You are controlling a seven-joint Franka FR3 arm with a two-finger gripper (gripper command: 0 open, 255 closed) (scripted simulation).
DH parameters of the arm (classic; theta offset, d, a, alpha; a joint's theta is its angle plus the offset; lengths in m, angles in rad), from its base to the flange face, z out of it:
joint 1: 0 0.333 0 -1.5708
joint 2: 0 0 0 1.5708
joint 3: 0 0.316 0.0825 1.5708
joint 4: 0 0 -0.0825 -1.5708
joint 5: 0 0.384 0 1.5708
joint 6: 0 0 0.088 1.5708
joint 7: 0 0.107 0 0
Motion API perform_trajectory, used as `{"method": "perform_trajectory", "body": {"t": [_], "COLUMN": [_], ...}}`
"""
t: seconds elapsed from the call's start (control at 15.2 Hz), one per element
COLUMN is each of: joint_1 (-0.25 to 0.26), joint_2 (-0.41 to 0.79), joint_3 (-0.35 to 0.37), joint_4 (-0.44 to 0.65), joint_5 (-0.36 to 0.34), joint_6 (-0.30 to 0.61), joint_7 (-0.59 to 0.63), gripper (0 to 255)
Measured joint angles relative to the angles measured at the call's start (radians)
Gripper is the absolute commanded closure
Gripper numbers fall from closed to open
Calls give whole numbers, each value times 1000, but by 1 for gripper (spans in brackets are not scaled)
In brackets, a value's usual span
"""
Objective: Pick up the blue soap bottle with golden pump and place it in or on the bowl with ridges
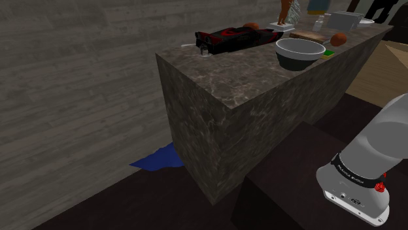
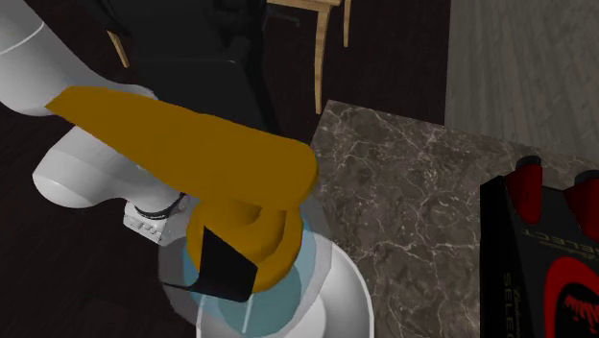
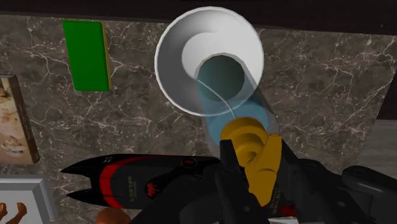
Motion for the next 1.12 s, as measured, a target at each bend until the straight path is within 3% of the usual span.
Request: {"method": "perform_trajectory", "body": {"t": [1.12], "joint_1": [-6], "joint_2": [-193], "joint_3": [43], "joint_4": [-457], "joint_5": [-59], "joint_6": [275], "joint_7": [21], "gripper": [255]}}
